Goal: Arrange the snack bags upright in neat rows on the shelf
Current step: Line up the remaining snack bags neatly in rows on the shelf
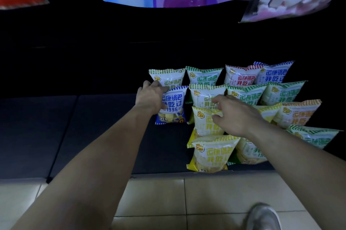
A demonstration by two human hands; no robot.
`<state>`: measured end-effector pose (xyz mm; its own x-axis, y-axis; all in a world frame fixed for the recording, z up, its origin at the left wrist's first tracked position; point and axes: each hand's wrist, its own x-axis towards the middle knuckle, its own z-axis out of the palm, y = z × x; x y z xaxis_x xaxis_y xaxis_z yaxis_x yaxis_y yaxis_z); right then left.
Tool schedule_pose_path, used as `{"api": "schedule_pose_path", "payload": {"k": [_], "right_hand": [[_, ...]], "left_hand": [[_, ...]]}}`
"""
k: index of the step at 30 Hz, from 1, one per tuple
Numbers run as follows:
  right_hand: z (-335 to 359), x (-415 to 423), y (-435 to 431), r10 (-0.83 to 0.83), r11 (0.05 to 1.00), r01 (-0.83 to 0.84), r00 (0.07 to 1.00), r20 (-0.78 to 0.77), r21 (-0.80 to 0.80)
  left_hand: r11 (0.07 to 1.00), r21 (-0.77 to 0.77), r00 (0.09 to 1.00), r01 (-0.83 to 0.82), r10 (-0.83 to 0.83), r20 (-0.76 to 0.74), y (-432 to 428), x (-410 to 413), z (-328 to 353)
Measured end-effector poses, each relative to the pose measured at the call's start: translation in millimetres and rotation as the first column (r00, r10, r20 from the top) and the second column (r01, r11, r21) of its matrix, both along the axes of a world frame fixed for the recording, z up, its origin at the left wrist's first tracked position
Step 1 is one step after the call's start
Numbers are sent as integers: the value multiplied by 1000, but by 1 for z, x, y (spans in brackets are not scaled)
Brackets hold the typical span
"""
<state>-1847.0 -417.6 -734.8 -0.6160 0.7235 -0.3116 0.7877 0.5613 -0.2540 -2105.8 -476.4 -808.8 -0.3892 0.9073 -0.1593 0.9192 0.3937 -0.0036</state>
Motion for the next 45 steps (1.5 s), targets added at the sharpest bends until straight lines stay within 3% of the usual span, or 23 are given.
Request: {"api": "schedule_pose_path", "payload": {"k": [13, 27, 32, 37, 45], "right_hand": [[-2, -10, -1, 23, 999, -21, 999, 43, -49], [16, -10, -8, 26, 999, -29, 996, 81, 40], [22, 32, -9, 20, 997, -28, 993, 118, 68], [18, 102, -3, 11, 998, -24, 970, 244, 51], [4, 150, 12, 107, 991, -128, 937, 332, 40]], "left_hand": [[998, -57, 999, -10, 13, 53, -5, 8, 7], [998, 30, 995, -55, 52, 82, -51, 19, 55], [995, 91, 988, 29, -42, 150, -72, 61, 70], [957, 107, 941, 271, -287, 181, -82, 118, 72], [935, -77, 936, 346, -340, 90, -72, 178, 40]]}}
